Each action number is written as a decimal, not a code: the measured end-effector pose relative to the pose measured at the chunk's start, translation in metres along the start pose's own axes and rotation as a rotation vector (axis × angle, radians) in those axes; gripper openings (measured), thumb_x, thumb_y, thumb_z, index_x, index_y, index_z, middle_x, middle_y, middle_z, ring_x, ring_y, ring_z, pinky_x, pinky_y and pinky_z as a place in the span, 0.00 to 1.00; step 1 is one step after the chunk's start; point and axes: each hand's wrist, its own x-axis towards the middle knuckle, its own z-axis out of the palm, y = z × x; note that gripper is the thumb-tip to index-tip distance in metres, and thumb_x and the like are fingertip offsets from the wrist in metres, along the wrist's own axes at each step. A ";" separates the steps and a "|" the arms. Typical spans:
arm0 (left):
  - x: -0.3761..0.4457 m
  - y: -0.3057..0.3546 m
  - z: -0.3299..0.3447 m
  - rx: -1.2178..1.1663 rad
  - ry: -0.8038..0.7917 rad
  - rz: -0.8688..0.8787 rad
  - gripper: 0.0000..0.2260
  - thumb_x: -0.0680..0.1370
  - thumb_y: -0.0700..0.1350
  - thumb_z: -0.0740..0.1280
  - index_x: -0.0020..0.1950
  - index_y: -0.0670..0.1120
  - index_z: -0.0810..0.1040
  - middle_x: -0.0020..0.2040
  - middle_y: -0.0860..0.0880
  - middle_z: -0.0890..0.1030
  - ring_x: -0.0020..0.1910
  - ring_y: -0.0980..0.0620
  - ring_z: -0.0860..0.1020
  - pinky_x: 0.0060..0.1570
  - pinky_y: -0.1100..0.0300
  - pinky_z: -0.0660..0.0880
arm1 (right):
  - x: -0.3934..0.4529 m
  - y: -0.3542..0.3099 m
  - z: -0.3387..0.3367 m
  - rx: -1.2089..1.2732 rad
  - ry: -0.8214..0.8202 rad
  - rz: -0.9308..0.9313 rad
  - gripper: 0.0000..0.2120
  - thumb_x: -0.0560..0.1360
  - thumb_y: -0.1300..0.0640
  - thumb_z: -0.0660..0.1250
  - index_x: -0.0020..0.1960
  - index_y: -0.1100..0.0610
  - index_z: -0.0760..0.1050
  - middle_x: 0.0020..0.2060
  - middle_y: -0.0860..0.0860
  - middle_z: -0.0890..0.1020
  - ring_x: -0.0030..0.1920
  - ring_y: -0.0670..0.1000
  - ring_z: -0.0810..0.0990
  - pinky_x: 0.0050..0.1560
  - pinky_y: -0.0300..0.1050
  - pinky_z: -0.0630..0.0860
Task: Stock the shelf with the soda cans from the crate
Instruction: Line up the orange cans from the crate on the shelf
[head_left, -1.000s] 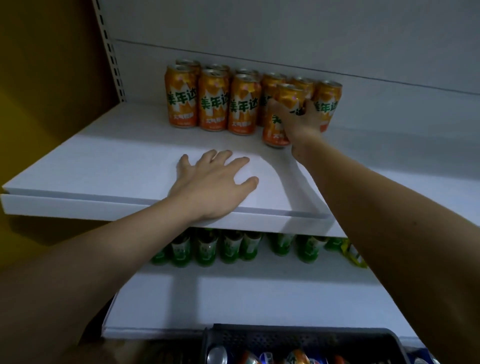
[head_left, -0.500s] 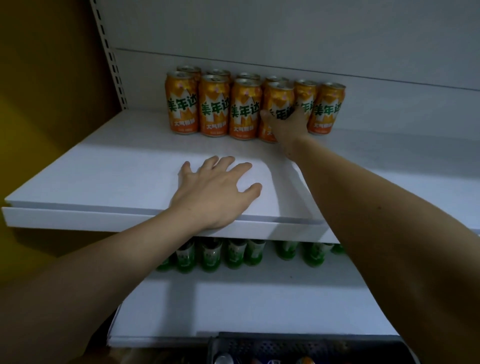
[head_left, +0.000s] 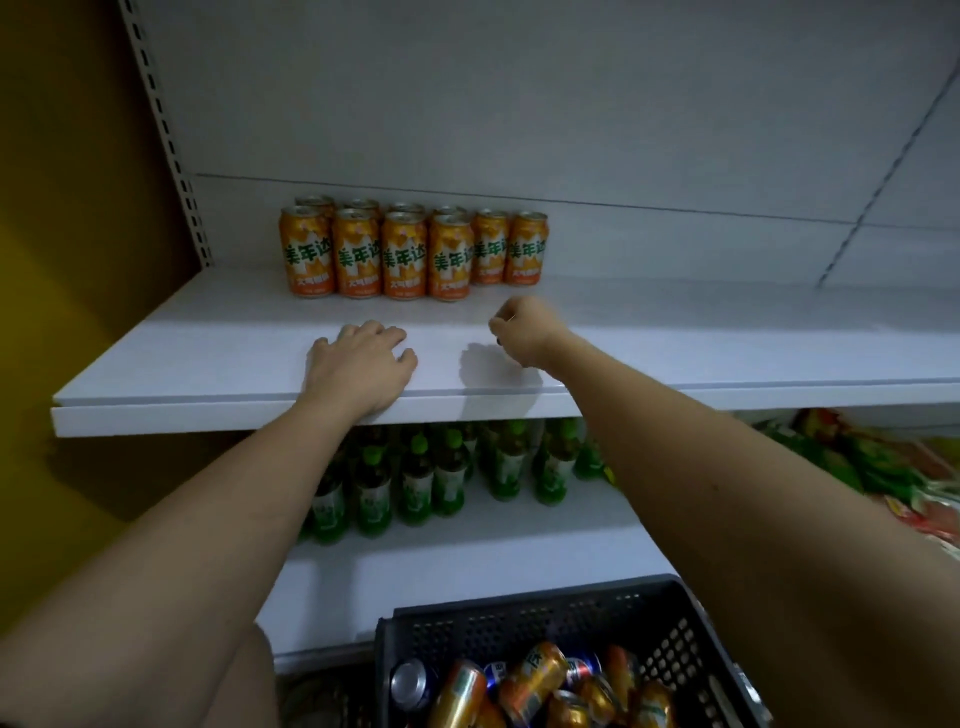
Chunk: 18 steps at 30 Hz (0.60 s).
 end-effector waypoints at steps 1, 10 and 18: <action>-0.004 0.003 0.001 -0.006 0.023 -0.023 0.23 0.82 0.56 0.50 0.75 0.52 0.66 0.74 0.47 0.67 0.70 0.44 0.65 0.67 0.43 0.63 | -0.015 0.002 -0.004 -0.068 -0.010 -0.020 0.13 0.81 0.56 0.60 0.58 0.64 0.76 0.53 0.59 0.81 0.49 0.56 0.77 0.49 0.49 0.75; -0.100 0.074 0.018 -0.565 0.343 0.089 0.09 0.80 0.46 0.60 0.52 0.49 0.80 0.52 0.51 0.80 0.54 0.50 0.73 0.51 0.52 0.74 | -0.122 0.043 0.006 -0.160 -0.076 -0.008 0.12 0.80 0.49 0.62 0.52 0.58 0.77 0.46 0.53 0.79 0.46 0.54 0.78 0.44 0.45 0.72; -0.162 0.097 0.088 -0.571 0.001 0.070 0.08 0.80 0.49 0.62 0.56 0.52 0.78 0.49 0.52 0.80 0.46 0.49 0.78 0.47 0.51 0.79 | -0.188 0.106 0.049 -0.129 -0.175 0.105 0.15 0.81 0.52 0.63 0.36 0.55 0.70 0.33 0.51 0.75 0.35 0.51 0.73 0.38 0.45 0.69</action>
